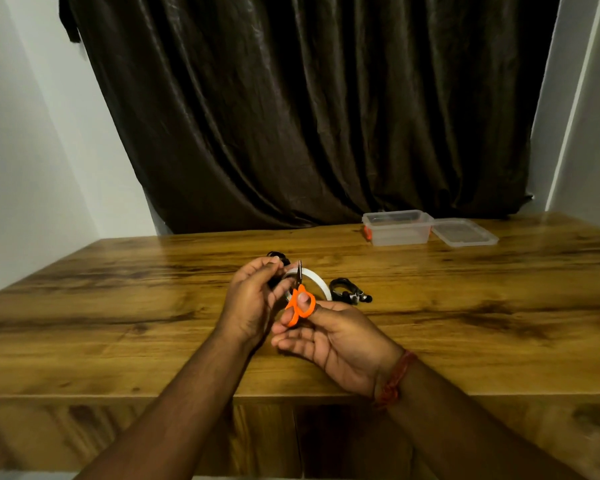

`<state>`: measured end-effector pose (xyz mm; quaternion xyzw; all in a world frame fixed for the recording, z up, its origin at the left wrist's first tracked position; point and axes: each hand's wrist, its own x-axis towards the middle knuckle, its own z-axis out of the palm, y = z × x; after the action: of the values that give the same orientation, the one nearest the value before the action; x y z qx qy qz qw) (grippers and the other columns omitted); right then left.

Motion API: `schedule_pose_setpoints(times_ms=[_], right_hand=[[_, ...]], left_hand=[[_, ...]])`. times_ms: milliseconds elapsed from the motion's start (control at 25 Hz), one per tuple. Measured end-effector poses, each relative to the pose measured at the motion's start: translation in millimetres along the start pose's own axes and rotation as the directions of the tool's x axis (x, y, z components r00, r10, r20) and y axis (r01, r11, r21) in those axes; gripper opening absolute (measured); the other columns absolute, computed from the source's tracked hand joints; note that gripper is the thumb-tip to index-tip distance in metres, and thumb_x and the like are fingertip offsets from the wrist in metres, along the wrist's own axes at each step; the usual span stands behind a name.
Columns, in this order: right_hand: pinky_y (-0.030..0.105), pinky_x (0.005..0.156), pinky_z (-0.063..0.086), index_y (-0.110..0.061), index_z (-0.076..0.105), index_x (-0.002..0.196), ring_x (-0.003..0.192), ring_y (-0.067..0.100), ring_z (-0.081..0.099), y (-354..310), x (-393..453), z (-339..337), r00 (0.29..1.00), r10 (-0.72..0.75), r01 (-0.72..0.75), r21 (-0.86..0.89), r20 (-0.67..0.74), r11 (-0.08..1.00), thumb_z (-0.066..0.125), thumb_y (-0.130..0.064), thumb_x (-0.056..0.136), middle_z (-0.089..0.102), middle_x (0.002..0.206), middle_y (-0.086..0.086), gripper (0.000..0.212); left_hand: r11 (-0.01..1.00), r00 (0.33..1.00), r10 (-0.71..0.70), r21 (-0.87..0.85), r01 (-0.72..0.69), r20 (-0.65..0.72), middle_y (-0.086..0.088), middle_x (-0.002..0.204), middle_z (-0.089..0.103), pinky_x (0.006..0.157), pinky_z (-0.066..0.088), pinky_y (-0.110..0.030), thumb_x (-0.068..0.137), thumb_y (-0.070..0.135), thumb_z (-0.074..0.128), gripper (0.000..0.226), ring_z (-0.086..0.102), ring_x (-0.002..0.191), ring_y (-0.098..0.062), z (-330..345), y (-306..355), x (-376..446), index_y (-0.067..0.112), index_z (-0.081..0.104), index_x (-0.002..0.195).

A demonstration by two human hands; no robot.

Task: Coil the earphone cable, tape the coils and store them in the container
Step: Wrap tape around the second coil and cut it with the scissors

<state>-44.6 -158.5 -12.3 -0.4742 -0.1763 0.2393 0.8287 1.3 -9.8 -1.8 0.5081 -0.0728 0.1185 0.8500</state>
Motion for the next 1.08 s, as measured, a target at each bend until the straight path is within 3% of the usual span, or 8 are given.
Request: schedule_pose_setpoints(times_ms=[360, 440, 560, 640, 680, 760, 800, 1080], right_hand=[[0.027, 0.073, 0.057, 0.0, 0.067, 0.089, 0.082, 0.026, 0.068, -26, -39, -23, 0.958, 0.251, -0.191, -0.346, 0.136, 0.918, 0.061, -0.03, 0.094, 0.066, 0.095, 0.024, 0.032], [0.027, 0.073, 0.057, 0.003, 0.067, 0.091, 0.082, 0.026, 0.067, -35, -51, -35, 0.965, 0.253, -0.204, -0.395, 0.075, 0.896, 0.063, -0.028, 0.093, 0.066, 0.096, 0.024, 0.032], [0.028, 0.067, 0.055, 0.003, 0.07, 0.088, 0.073, 0.022, 0.065, -56, -66, -63, 0.969, 0.137, -0.224, -0.498, -0.206, 0.838, 0.065, -0.022, 0.087, 0.068, 0.088, 0.019, 0.026], [0.029, 0.064, 0.051, -0.004, 0.072, 0.087, 0.068, 0.019, 0.063, -79, -69, -83, 0.916, 0.022, -0.323, -0.707, -0.4, 0.629, 0.064, -0.024, 0.091, 0.069, 0.081, 0.014, 0.022], [0.027, 0.062, 0.047, -0.009, 0.071, 0.086, 0.069, 0.017, 0.062, -93, -69, -95, 0.88, -0.051, -0.424, -0.829, -0.472, 0.363, 0.063, -0.029, 0.093, 0.069, 0.08, 0.01, 0.023], [0.025, 0.057, 0.04, -0.016, 0.065, 0.085, 0.073, 0.015, 0.059, -118, -66, -107, 0.829, -0.167, -0.559, -0.807, -0.534, -0.189, 0.061, -0.04, 0.093, 0.065, 0.083, 0.004, 0.026], [0.025, 0.055, 0.038, -0.018, 0.061, 0.084, 0.074, 0.013, 0.058, -125, -64, -109, 0.803, -0.177, -0.594, -0.747, -0.568, -0.298, 0.061, -0.044, 0.092, 0.062, 0.084, 0.002, 0.026], [0.022, 0.051, 0.038, -0.015, 0.058, 0.092, 0.065, 0.012, 0.053, -133, -46, -100, 0.747, -0.111, -0.627, -0.639, -0.655, -0.446, 0.059, -0.038, 0.093, 0.055, 0.079, 0.0, 0.022]], left_hand=[[0.994, 0.997, 0.014, -0.106, -0.022, -0.082, -0.013, 0.077, 0.072, 0.079, 0.061, -0.034, 0.098, 0.0, 0.049, 0.015, 0.07, 0.103, -0.04, -2, -1, 6, -0.001, 0.061, 0.089], [0.995, 0.997, 0.0, -0.1, -0.008, -0.078, -0.014, 0.082, 0.073, 0.082, 0.06, -0.036, 0.099, 0.002, 0.047, 0.015, 0.07, 0.103, -0.038, -1, 1, 4, -0.002, 0.061, 0.093], [0.996, 0.998, -0.019, -0.085, 0.013, -0.067, -0.018, 0.091, 0.073, 0.087, 0.059, -0.04, 0.1, 0.003, 0.047, 0.015, 0.07, 0.104, -0.037, 0, 4, -1, -0.003, 0.061, 0.1], [0.997, 0.998, -0.02, -0.079, 0.015, -0.065, -0.019, 0.092, 0.074, 0.089, 0.059, -0.041, 0.1, 0.004, 0.047, 0.015, 0.07, 0.104, -0.037, 1, 4, -1, -0.003, 0.061, 0.101], [0.997, 0.998, -0.021, -0.076, 0.016, -0.064, -0.018, 0.091, 0.074, 0.089, 0.059, -0.041, 0.1, 0.004, 0.047, 0.015, 0.07, 0.104, -0.036, 2, 4, -1, -0.003, 0.061, 0.101], [0.997, 0.998, -0.021, -0.069, 0.017, -0.058, -0.017, 0.089, 0.074, 0.088, 0.059, -0.04, 0.1, 0.003, 0.047, 0.015, 0.07, 0.104, -0.036, 3, 3, -1, -0.002, 0.061, 0.099], [0.998, 0.998, -0.023, -0.067, 0.019, -0.056, -0.016, 0.088, 0.074, 0.088, 0.059, -0.04, 0.1, 0.003, 0.047, 0.015, 0.07, 0.104, -0.036, 3, 3, -1, -0.002, 0.061, 0.098], [0.999, 0.998, -0.022, -0.038, 0.019, -0.061, -0.022, 0.101, 0.069, 0.083, 0.06, -0.035, 0.1, 0.001, 0.046, 0.015, 0.07, 0.104, -0.035, 1, 1, -1, -0.002, 0.061, 0.099]])
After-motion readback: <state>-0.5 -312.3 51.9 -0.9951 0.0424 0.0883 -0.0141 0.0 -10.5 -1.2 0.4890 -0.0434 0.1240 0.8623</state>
